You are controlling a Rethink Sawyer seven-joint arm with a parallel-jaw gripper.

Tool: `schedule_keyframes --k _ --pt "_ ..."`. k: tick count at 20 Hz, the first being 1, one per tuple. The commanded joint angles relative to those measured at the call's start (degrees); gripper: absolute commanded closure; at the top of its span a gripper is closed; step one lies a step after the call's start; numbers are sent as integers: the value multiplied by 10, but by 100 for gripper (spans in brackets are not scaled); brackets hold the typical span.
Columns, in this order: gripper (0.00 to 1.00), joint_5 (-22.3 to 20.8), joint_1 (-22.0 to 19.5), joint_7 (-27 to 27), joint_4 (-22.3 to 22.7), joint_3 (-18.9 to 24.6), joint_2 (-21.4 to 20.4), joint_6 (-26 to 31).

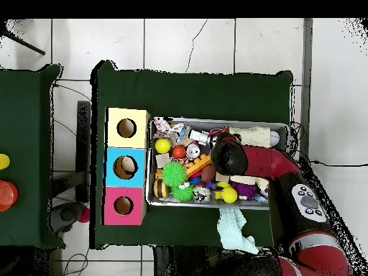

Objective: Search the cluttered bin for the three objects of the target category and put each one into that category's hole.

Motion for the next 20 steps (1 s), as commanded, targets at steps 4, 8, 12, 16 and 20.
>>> schedule_keyframes --k 4,8,12,16,20 --pt "0 -19 8 52 -29 -7 41 -22" --pt "0 -18 7 56 -29 -6 42 -33" --pt "0 -16 4 62 -22 -3 41 -52" --pt "0 -19 6 53 -25 -6 42 -49" --pt "0 -26 17 44 -34 -20 31 -45"
